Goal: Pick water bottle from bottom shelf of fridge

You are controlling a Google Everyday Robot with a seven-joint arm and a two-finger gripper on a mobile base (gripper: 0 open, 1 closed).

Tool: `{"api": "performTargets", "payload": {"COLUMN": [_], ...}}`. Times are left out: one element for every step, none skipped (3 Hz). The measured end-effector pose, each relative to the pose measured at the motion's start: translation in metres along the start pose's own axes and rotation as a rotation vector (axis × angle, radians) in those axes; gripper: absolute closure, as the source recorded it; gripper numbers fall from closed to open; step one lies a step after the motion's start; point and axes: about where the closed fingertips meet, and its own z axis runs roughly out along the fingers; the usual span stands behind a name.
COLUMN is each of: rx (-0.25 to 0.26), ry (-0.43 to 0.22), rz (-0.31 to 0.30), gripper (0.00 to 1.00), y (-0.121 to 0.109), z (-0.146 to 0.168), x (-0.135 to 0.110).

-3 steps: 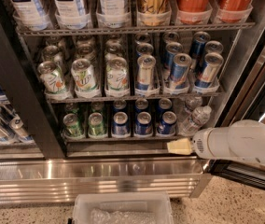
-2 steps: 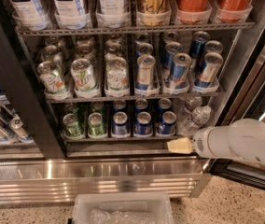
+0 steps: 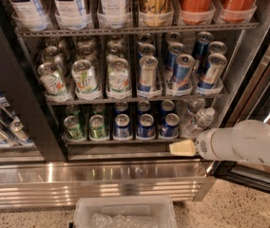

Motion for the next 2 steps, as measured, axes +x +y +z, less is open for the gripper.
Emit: {"api": "performTargets", "payload": {"rx": [0.000, 0.000], "ry": [0.000, 0.000], "rz": [0.000, 0.000], "gripper": [0.03, 0.00], "y": [0.0000, 0.0001], "z": [0.0000, 0.0000], "x": [0.0000, 0.0000]}}
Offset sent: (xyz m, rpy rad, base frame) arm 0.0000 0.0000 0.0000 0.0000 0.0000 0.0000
